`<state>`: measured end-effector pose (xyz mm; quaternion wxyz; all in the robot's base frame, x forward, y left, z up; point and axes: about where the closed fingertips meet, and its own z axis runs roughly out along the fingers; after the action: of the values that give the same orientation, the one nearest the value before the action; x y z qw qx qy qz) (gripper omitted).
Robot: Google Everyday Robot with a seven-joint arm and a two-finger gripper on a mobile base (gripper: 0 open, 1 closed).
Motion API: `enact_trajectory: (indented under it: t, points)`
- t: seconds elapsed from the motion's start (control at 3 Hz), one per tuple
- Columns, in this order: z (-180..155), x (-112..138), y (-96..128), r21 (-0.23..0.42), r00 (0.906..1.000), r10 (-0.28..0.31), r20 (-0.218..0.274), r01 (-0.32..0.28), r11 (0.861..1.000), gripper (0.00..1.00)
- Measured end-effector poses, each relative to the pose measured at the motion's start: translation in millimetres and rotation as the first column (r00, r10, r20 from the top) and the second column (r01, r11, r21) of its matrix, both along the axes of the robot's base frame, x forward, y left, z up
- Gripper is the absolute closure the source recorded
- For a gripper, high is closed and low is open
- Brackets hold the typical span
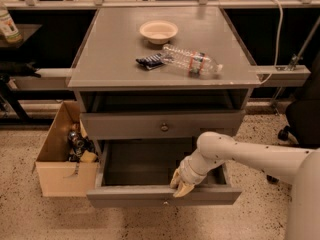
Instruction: Open middle drawer
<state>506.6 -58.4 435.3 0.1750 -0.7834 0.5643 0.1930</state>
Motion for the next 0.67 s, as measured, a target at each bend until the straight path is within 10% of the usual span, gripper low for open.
enact_trajectory:
  t: [0.67]
  points:
    - [0.0, 0.0, 0.0, 0.0, 1.0, 0.0, 0.0, 0.0, 1.0, 0.57]
